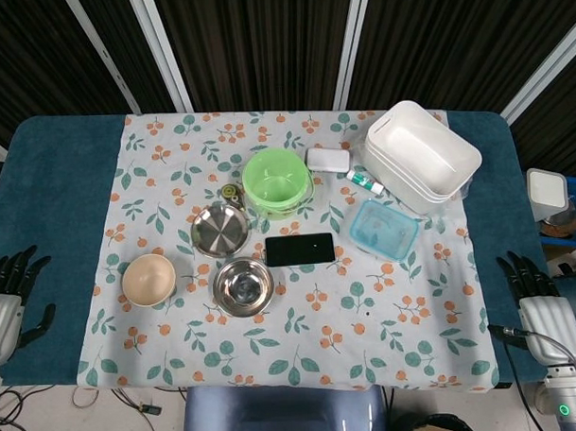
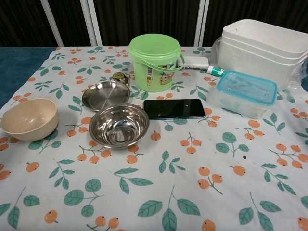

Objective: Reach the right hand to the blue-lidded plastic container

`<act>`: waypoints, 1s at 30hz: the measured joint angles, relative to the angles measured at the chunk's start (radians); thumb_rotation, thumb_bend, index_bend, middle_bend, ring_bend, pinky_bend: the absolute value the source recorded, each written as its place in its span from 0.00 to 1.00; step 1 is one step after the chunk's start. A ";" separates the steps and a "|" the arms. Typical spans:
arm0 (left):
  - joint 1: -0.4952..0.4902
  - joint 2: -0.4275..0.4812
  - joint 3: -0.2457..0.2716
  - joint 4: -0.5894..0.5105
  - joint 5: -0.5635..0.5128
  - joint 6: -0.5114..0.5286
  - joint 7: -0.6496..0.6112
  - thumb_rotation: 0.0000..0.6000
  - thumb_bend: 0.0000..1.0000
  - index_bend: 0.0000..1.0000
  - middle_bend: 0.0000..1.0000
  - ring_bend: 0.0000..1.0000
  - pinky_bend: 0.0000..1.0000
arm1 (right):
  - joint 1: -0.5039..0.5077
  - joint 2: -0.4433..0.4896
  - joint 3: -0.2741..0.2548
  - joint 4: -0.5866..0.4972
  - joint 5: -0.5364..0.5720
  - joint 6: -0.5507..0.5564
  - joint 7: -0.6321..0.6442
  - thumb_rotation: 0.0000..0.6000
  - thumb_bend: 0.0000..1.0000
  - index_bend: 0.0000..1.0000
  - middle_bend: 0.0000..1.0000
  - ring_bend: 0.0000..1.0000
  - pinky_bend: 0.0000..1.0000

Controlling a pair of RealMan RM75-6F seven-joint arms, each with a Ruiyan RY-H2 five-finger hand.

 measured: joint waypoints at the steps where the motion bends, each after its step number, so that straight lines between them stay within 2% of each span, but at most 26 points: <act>1: 0.000 -0.001 0.000 0.000 0.000 0.001 0.000 1.00 0.40 0.12 0.00 0.00 0.00 | 0.000 -0.001 0.000 0.001 0.002 -0.003 0.004 1.00 0.08 0.00 0.00 0.00 0.18; 4: 0.002 -0.003 0.000 -0.003 -0.002 0.002 0.000 1.00 0.40 0.12 0.00 0.00 0.00 | 0.004 -0.007 0.001 0.006 0.007 -0.014 0.033 1.00 0.08 0.00 0.00 0.00 0.18; 9: 0.004 -0.003 0.001 -0.005 -0.009 -0.001 0.000 1.00 0.40 0.12 0.00 0.00 0.00 | 0.021 -0.017 0.003 0.021 0.027 -0.070 0.179 1.00 0.08 0.00 0.00 0.00 0.18; 14: 0.003 -0.004 -0.002 -0.015 -0.022 -0.008 0.014 1.00 0.40 0.12 0.00 0.00 0.00 | 0.077 -0.035 0.025 0.055 0.090 -0.218 0.332 1.00 0.08 0.00 0.00 0.00 0.18; 23: 0.008 0.000 -0.007 -0.033 -0.052 -0.012 0.018 1.00 0.40 0.12 0.00 0.00 0.00 | 0.218 -0.124 0.109 0.147 0.291 -0.481 0.368 1.00 0.08 0.00 0.00 0.00 0.18; 30: 0.010 0.004 -0.011 -0.041 -0.067 -0.018 0.025 1.00 0.40 0.12 0.00 0.00 0.00 | 0.287 -0.195 0.179 0.208 0.397 -0.569 0.397 1.00 0.08 0.00 0.00 0.00 0.17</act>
